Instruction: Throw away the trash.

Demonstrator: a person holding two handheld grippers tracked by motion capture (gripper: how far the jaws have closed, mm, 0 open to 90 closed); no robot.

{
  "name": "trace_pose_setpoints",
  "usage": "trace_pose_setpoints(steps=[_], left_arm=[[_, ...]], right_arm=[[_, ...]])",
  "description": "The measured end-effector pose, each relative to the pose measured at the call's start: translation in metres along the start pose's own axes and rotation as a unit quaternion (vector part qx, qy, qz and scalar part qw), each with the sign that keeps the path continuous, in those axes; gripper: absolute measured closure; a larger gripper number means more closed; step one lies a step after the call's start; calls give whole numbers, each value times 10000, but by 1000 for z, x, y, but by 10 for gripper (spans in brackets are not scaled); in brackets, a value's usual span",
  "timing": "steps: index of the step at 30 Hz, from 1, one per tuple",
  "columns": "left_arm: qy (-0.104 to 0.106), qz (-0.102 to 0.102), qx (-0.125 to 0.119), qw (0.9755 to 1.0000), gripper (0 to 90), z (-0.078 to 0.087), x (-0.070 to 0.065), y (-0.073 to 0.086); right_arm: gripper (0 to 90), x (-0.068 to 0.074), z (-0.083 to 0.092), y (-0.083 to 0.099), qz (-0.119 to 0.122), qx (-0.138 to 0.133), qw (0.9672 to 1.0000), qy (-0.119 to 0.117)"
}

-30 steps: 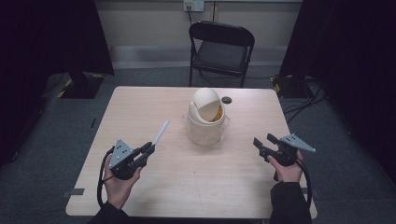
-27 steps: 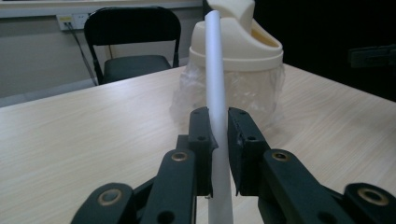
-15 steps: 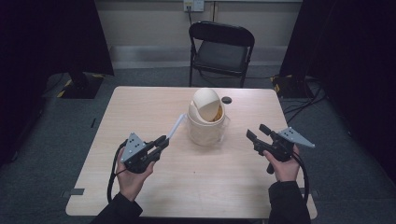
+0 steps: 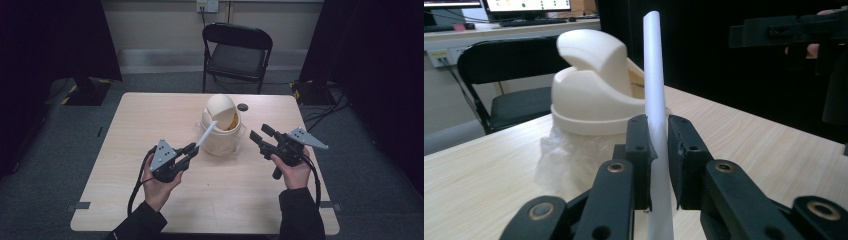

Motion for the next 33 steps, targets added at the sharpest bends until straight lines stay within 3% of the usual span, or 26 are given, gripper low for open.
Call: trace_pose_setpoints(steps=[11, 19, 25, 27, 29, 32, 33], left_arm=[[161, -358, -4, 9992, 805, -25, -30, -8], [312, -410, -82, 9986, 804, -33, -46, -11], [388, -391, -3, 9985, 803, -36, -51, -8], [403, -371, -9, 9985, 802, -36, -51, -7], [432, -341, 11, 9985, 799, -34, -52, -6], [473, -296, 43, 9984, 774, -31, -51, -5], [471, -236, 66, 9986, 763, -27, -49, -3]], right_arm=[[486, 38, -19, -1, -307, 64, 9972, -674], [533, 50, -23, 3, -504, 120, 9940, -968], [745, 58, -21, 5, -911, 121, 9859, -1397], [781, 63, -19, 3, -1077, 70, 9813, -1593], [797, 68, -18, 2, -1079, 71, 9796, -1696], [807, 70, -17, 0, -964, 20, 9812, -1674], [808, 68, -16, -2, -860, -5, 9833, -1604]])
Point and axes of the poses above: each handheld gripper's, and its own axes: z roughly backward along the jaws, y roughly out of its underside, x roughly to its left, the point moved 10 cm from there along -z, roughly forward along the jaws, and after that the axes turned 4 degrees about x, right-handed, at the moved point
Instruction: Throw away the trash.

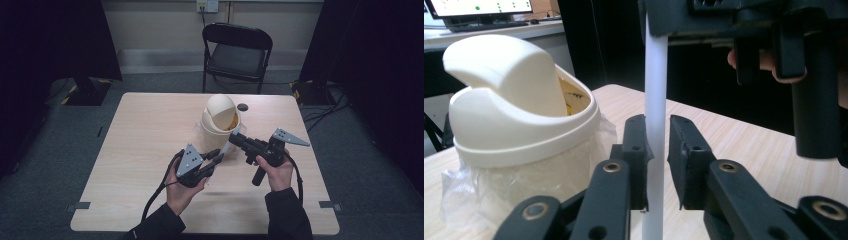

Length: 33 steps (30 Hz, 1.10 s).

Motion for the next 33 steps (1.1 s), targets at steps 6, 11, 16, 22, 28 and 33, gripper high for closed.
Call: trace_pose_setpoints(steps=[6, 11, 16, 22, 28, 33], left_arm=[[-130, 35, 208, 9997, 713, 16, 15, 14], [-463, 119, 640, 9968, 662, 42, 46, 45], [-747, 303, 1164, 9899, 594, 67, 73, 86], [-1101, 593, 1684, 9777, 514, 94, 98, 138], [-1290, 836, 1994, 9678, 455, 100, 108, 163], [-1300, 869, 2310, 9603, 427, 100, 112, 179]], right_arm=[[808, -8, 7, -5, 244, -70, 9993, 289], [808, -20, 19, -15, 423, -241, 9971, 592], [808, -24, 32, -31, 628, -434, 9936, 828], [807, -23, 47, -57, 809, -786, 9889, 973], [808, -19, 55, -75, 924, -1009, 9853, 1021], [808, -19, 60, -90, 1012, -1216, 9810, 1125]])
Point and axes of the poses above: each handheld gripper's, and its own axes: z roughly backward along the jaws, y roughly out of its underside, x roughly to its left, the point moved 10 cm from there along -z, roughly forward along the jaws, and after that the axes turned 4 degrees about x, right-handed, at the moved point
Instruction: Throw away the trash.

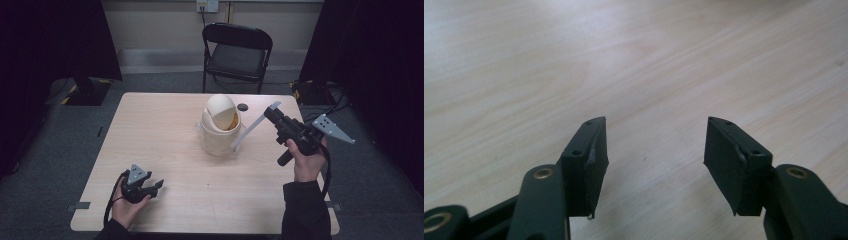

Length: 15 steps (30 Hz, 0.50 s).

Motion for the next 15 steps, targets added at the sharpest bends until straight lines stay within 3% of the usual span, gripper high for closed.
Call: trace_pose_setpoints(steps=[4, 15], left_arm=[[3, 61, 170, 9998, 415, -4, 2, 7], [-23, 129, 211, 9997, 363, -4, 4, 7]], right_arm=[[808, -3, -2, -11, 33, -205, 9997, 100], [807, -10, -29, -25, 148, -447, 9982, 360]])
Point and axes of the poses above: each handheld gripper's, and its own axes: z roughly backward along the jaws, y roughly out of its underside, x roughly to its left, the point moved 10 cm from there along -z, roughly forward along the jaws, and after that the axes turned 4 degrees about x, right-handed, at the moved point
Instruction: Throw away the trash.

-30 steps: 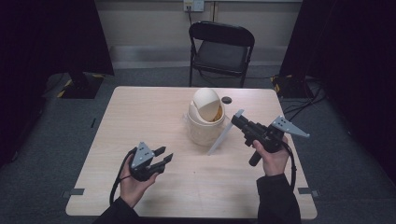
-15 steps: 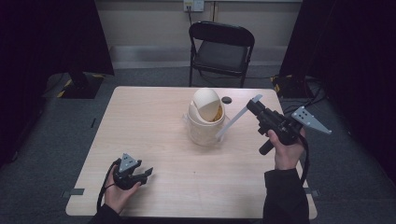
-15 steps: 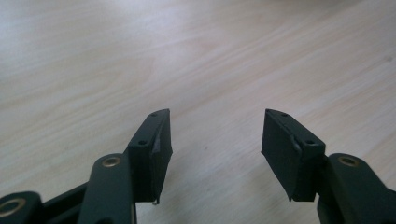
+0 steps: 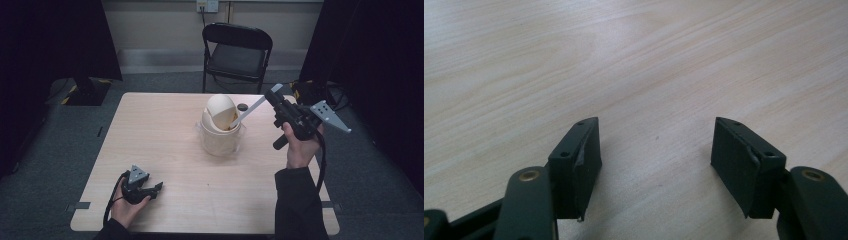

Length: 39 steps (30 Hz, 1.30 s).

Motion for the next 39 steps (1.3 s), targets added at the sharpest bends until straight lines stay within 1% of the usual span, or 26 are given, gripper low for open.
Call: trace_pose_setpoints(steps=[2, 3, 4, 6, 7, 8, 9, 13, 18, 20, 22, 23, 24, 27, 28, 29, 30, 31, 35, 36, 37, 39], left_arm=[[2, -3, 3, 10000, 362, 0, 0, 0], [2, -3, 3, 10000, 362, 0, 0, 0], [-3, -2, 5, 10000, 362, 0, 0, 0], [4, 0, -3, 10000, 362, 0, 0, 0], [2, -2, 2, 10000, 362, 0, 0, 0], [2, -2, 2, 10000, 362, 0, 0, 0], [-2, -2, 3, 10000, 361, 0, 0, 0], [10, -31, 6, 10000, 354, 0, 0, 0], [5, -20, 9, 10000, 354, 0, 0, 0], [8, -18, 4, 10000, 354, 0, 0, 0], [8, -17, 4, 10000, 354, 0, 0, 0], [8, -17, 4, 10000, 354, 0, 0, 0], [7, -17, 4, 10000, 354, 0, 0, 0], [8, -19, 6, 10000, 354, 0, 0, 0], [9, -17, 3, 10000, 354, 0, 0, 0], [8, -16, 3, 10000, 354, 0, 0, 0], [9, -16, 3, 10000, 354, 0, 0, 0], [8, -19, 4, 10000, 354, 0, 0, 0], [6, -33, 12, 10000, 354, 0, 0, 0], [6, -33, 12, 10000, 354, 0, 0, 0], [10, -26, 5, 10000, 354, 0, 0, 0], [7, -34, 11, 10000, 354, 0, 0, 0]], right_arm=[[807, 0, -7, 2, 42, 53, 10000, 34], [807, 0, -7, 2, 42, 53, 10000, 34], [807, 0, -15, 7, 132, 148, 9998, 78], [807, 0, -18, 10, 158, 186, 9997, 93], [807, -1, -26, 18, 242, 330, 9990, 154], [807, -1, -26, 18, 242, 330, 9990, 154], [806, -2, -31, 25, 267, 448, 9985, 167], [806, -5, -40, 43, 342, 720, 9965, 236], [804, -10, -49, 66, 329, 1015, 9938, 301], [802, -12, -51, 75, 378, 1159, 9920, 337], [801, -14, -53, 85, 361, 1284, 9904, 363], [801, -14, -53, 85, 361, 1284, 9904, 363], [798, -17, -55, 95, 365, 1426, 9883, 397], [780, -20, -55, 106, 429, 1609, 9850, 452], [766, -21, -55, 109, 481, 1667, 9836, 483], [751, -22, -55, 111, 485, 1691, 9833, 466], [732, -22, -54, 112, 447, 1700, 9834, 444], [695, -23, -52, 112, 420, 1703, 9834, 454], [562, -30, -43, 107, 357, 1622, 9847, 529], [562, -30, -43, 107, 357, 1622, 9847, 529], [496, -35, -36, 106, 382, 1608, 9843, 613], [454, -40, -27, 108, 404, 1630, 9834, 693]])
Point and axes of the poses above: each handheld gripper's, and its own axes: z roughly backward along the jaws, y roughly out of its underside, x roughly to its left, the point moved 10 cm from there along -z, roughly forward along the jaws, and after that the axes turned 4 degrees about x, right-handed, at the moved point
